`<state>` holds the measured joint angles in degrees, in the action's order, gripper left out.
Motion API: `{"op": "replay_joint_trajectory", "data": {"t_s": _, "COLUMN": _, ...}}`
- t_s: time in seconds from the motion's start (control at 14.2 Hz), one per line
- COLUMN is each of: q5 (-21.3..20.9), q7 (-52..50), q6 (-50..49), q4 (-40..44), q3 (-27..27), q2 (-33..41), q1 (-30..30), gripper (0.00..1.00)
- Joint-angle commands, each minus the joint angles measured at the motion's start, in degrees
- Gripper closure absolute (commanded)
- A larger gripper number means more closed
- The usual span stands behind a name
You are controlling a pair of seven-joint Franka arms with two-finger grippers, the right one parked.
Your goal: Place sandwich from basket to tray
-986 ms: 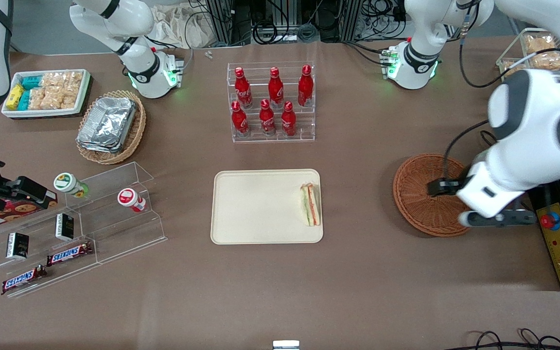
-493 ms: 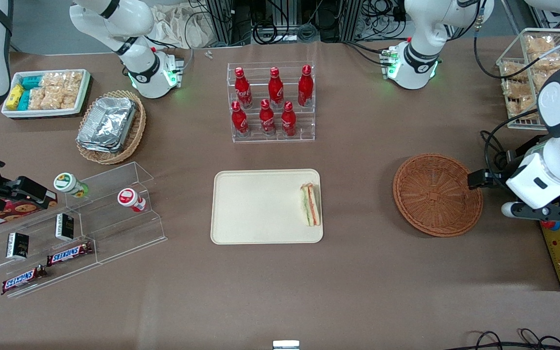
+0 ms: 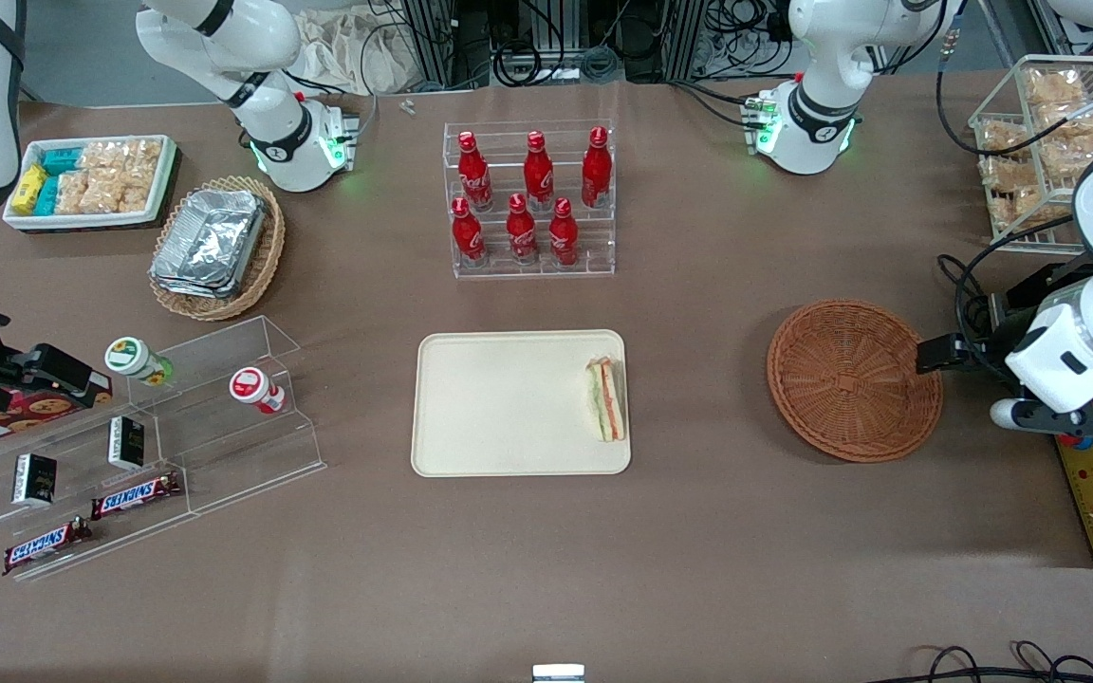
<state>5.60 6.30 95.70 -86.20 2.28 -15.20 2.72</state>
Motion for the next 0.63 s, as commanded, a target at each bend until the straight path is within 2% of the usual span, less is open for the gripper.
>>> {"op": "replay_joint_trajectory", "data": {"t_s": 0.0, "q5": -0.77, "q7": -0.59, "q6": 0.18, "q4": 0.59, "q3": -1.31, "q2": 0.78, "q1": -0.96, "gripper": 0.00}}
{"op": "replay_joint_trajectory", "data": {"t_s": 0.28, "q5": -1.11, "q7": 0.03, "q6": -0.52, "q4": 3.40, "q3": -1.31, "q2": -0.62, "q1": -0.78, "gripper": 0.00}}
{"op": "replay_joint_trajectory", "data": {"t_s": 0.42, "q5": -5.23, "q7": 0.65, "q6": -0.87, "q4": 3.50, "q3": -1.49, "q2": -0.80, "q1": -0.43, "gripper": 0.00}}
{"op": "replay_joint_trajectory", "data": {"t_s": 0.56, "q5": -5.86, "q7": 0.65, "q6": -1.05, "q4": 3.67, "q3": -2.45, "q2": -0.71, "q1": -0.69, "gripper": 0.00}}
